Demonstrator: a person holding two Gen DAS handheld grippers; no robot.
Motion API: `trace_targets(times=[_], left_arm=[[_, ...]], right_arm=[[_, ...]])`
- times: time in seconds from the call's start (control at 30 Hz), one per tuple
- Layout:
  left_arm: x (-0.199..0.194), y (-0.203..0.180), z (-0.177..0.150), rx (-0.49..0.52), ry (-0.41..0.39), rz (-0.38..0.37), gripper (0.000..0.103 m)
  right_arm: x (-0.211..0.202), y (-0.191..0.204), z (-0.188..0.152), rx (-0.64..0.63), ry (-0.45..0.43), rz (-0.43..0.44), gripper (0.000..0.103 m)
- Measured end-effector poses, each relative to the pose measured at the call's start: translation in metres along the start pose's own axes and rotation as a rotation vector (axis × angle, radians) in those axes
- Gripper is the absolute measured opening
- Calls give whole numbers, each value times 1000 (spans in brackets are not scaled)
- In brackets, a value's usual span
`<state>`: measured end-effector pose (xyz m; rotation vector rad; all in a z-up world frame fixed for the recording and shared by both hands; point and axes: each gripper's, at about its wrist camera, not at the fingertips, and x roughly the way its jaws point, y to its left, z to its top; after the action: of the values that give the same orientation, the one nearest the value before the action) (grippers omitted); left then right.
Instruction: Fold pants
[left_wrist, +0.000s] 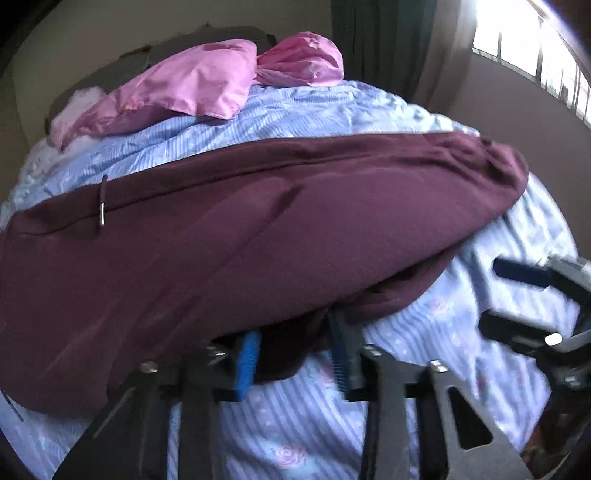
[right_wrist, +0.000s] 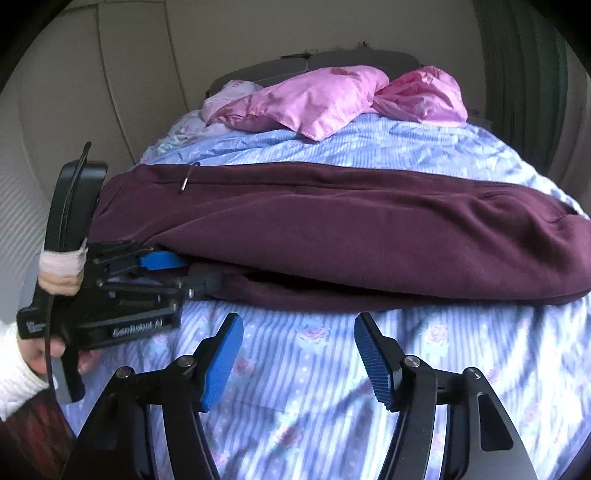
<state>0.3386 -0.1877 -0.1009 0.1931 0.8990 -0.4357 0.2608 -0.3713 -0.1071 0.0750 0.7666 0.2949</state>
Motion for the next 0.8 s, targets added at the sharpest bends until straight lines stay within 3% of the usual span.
trace_targets(times=[0.03,0.13,0.37,0.67,0.8], left_arm=[[-4,5,1,-7,-5,-23,21],[-11,12,5,-17,4,-64,13],[-43,11,4,13,-28,-104,11],[-53,12,-3,55,-28,-128,10],[-54,19,7,43,-36,-146,10]], right_arm=[[3,0,1,4,5,12,60],[7,5,3,4,8,60,58],[26,35,20,-106,23,199,58],[64,63,41,-242,63,236,58],[51,61,42,-259,55,295,58]])
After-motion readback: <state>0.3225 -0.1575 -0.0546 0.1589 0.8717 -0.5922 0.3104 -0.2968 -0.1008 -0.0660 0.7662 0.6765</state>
